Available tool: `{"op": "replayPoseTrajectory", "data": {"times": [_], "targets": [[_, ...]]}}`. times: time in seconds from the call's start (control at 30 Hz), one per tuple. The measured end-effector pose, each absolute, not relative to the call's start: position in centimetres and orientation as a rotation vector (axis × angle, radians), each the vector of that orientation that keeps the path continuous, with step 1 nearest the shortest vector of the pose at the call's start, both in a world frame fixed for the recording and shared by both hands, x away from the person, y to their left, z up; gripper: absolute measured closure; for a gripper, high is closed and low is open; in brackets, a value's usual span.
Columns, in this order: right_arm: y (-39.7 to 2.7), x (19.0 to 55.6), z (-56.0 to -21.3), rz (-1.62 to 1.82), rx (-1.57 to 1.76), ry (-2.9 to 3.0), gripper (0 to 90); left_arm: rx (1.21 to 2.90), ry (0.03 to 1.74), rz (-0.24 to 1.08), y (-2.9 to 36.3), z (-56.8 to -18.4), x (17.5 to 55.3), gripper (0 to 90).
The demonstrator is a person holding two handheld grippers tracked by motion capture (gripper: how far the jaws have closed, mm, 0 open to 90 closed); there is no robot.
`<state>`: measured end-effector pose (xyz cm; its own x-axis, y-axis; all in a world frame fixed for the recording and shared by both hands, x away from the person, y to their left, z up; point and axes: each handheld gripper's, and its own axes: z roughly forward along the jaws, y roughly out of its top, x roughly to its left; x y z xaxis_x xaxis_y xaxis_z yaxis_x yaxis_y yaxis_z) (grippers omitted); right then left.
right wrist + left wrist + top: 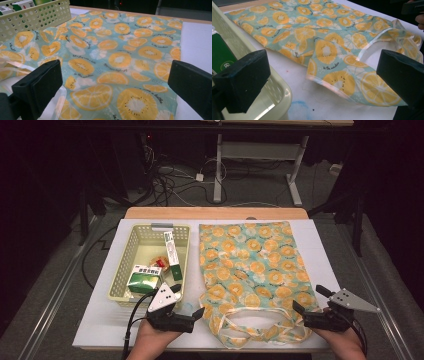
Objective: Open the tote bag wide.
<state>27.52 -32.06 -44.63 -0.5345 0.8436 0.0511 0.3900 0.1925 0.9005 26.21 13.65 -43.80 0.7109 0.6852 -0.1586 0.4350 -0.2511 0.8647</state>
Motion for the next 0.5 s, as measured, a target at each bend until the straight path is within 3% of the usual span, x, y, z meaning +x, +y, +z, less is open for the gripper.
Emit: {"op": "replayPoseTrajectory", "data": {"times": [0.5], "targets": [[-33.2,28.1,-44.7,1.273,1.188,1.991,0.0,1.871,0.894,0.318,14.8,-43.4,26.5,0.0]]}}
